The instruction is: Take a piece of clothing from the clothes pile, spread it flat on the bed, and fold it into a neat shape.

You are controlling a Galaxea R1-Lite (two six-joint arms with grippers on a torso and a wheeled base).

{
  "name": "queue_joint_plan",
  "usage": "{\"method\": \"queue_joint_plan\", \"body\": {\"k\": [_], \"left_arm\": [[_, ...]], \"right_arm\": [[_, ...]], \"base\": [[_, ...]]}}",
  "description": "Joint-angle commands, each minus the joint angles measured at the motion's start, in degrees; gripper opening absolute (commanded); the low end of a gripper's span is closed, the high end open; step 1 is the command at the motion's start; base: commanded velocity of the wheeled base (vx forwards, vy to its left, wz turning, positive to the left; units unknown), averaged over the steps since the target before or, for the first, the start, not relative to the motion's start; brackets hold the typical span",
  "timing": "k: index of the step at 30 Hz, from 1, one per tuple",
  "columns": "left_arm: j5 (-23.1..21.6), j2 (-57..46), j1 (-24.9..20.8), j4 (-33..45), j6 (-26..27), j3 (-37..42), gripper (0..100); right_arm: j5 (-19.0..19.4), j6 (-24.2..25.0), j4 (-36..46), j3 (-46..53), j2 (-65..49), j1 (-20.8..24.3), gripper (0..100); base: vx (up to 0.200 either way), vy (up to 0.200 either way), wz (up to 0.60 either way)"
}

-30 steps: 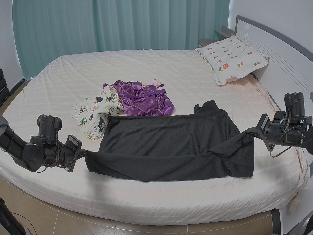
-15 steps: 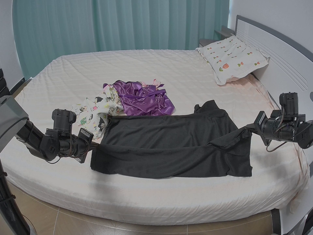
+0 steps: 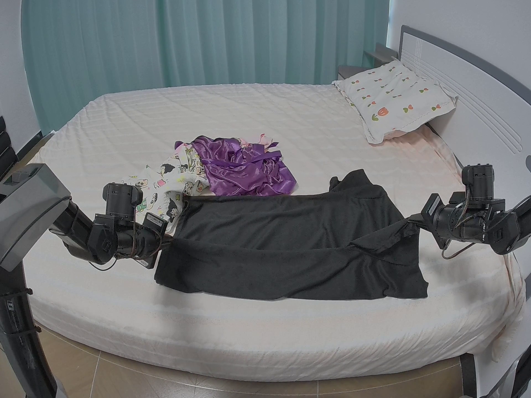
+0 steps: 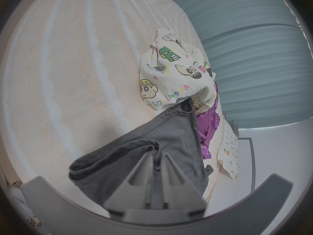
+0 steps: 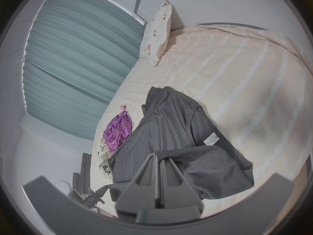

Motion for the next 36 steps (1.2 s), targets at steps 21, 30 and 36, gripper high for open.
{"method": "queue_joint_plan", "body": {"k": [21, 30, 36], "left_arm": [[-0.3, -4.9, 2.5, 0.0, 0.7, 7.6, 100], [-1.0, -9.2, 2.4, -0.1, 0.6, 14.0, 100], [-3.0, -11.2, 2.0, -0.1, 0.6, 16.1, 100]], "right_arm": [[2.3, 2.1, 8.4, 6.0, -5.1, 0.8, 0], [1.8, -5.1, 8.6, 12.0, -1.0, 0.9, 0], [1.7, -8.4, 8.1, 13.0, 1.0, 0.9, 100]], "base": [[0.0, 0.0, 0.0], [0.0, 0.0, 0.0], [0.0, 0.0, 0.0]]}}
